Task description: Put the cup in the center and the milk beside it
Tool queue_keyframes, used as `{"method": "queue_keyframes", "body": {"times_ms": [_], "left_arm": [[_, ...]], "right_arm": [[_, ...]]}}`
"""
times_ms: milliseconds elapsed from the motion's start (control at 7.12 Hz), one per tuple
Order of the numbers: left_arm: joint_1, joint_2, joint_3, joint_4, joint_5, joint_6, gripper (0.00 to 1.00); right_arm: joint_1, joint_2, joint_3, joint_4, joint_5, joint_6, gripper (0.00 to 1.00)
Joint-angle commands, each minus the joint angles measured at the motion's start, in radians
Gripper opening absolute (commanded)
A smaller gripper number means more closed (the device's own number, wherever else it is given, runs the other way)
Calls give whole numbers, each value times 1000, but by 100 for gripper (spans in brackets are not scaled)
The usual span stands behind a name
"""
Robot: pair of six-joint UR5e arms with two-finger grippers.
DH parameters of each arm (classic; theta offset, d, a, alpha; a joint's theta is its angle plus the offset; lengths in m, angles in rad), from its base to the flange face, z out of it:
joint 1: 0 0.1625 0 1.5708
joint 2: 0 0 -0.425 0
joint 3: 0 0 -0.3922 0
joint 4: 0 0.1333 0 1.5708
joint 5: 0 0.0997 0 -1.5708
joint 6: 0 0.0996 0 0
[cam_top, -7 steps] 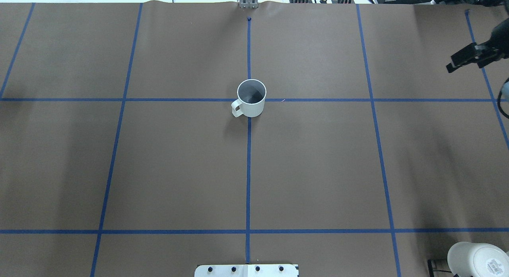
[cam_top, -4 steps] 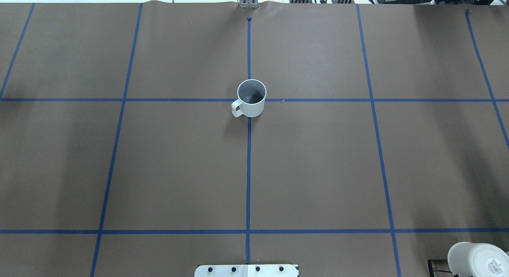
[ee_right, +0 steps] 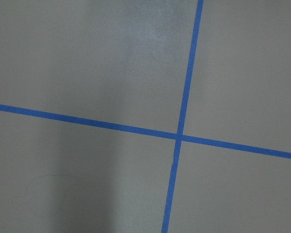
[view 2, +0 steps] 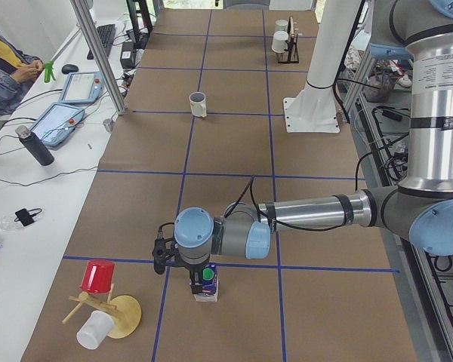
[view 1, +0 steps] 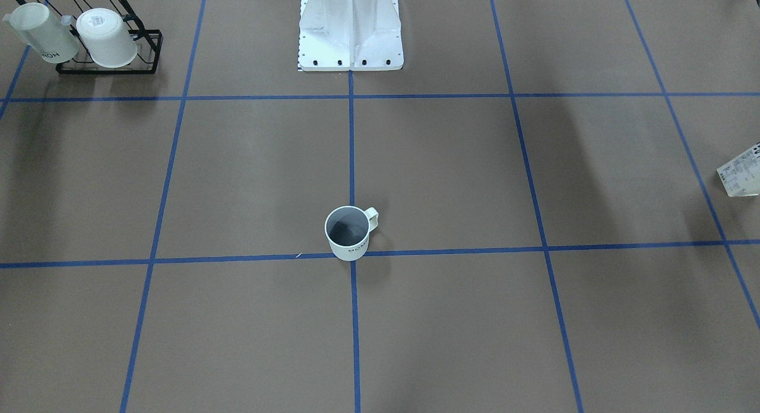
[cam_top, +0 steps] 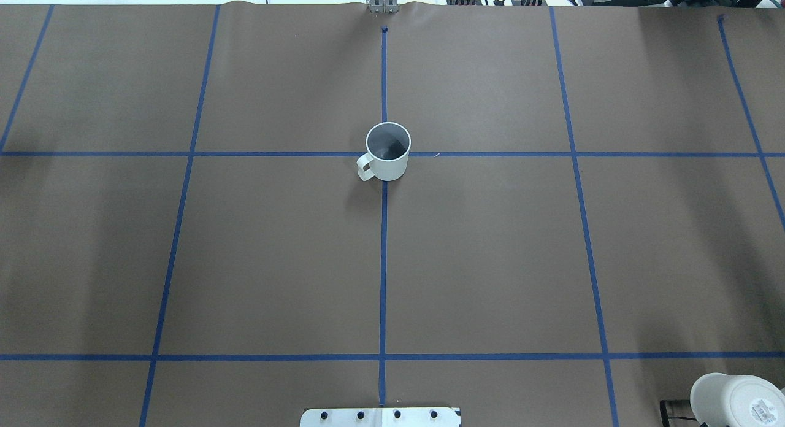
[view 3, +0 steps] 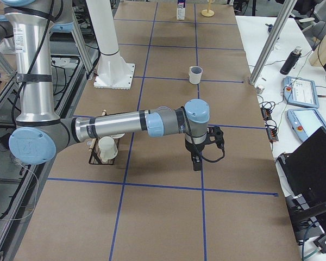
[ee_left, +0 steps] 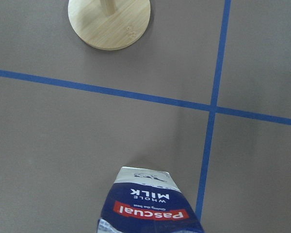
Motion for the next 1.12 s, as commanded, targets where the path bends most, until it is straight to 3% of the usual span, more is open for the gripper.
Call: {"method": "queue_keyframes", "body": {"times_ms": [0, 703, 843, 984], "left_arm": [[2, -2, 37, -35, 2, 0, 98], [5, -23, 50, -47, 13, -2, 98], [5, -23, 44, -47, 29, -3, 84], [2, -23, 42, -47, 30, -6, 44]], "right_arm": [[1, -1, 0, -1, -1, -2, 100], [1, -3, 0, -2, 1, 6, 100], [1, -3, 0, -2, 1, 9, 100], [1, -3, 2, -2, 2, 9, 100]]}}
